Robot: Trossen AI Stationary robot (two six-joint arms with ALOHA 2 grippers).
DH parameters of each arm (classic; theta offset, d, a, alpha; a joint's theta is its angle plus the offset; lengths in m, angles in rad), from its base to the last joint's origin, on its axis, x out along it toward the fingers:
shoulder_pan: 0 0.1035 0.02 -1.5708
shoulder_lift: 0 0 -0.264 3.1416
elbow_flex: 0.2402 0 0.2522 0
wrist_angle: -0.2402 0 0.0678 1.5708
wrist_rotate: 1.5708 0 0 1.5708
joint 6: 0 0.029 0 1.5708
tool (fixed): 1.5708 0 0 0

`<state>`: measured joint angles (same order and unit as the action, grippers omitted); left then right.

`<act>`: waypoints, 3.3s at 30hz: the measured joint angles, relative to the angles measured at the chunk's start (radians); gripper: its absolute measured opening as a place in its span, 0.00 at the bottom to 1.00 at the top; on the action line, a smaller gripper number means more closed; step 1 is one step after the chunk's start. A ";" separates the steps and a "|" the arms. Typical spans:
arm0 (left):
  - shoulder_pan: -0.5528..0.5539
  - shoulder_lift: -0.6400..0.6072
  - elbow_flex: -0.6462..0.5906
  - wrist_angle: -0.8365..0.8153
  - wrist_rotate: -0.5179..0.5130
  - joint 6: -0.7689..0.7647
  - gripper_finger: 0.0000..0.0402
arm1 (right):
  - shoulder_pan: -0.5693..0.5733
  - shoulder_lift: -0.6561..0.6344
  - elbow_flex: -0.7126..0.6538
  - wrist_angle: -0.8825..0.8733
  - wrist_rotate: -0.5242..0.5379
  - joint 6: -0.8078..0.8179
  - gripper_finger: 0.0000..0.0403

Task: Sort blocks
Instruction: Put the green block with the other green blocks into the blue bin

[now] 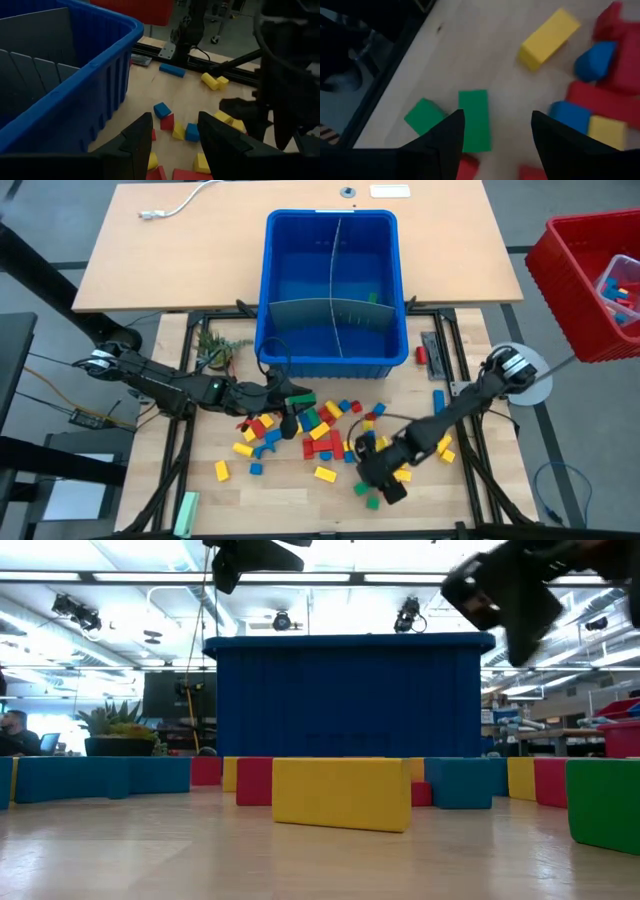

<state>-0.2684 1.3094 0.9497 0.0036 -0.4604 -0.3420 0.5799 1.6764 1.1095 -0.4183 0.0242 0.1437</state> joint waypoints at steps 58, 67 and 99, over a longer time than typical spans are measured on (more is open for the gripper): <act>0.000 0.000 0.000 0.080 0.010 -0.004 0.41 | -0.028 -0.179 0.000 0.057 0.454 -0.017 0.30; 0.000 0.000 0.000 0.142 0.009 -0.004 0.41 | -0.237 -0.440 0.000 0.103 0.567 -0.130 0.30; 0.002 0.024 0.000 0.230 -0.003 0.052 0.41 | -1.216 -0.350 0.000 0.325 0.357 -0.380 0.30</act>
<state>-0.2665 1.3331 0.9501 0.2336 -0.4629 -0.2905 -0.6365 1.3268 1.1091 -0.0933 0.3810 -0.2361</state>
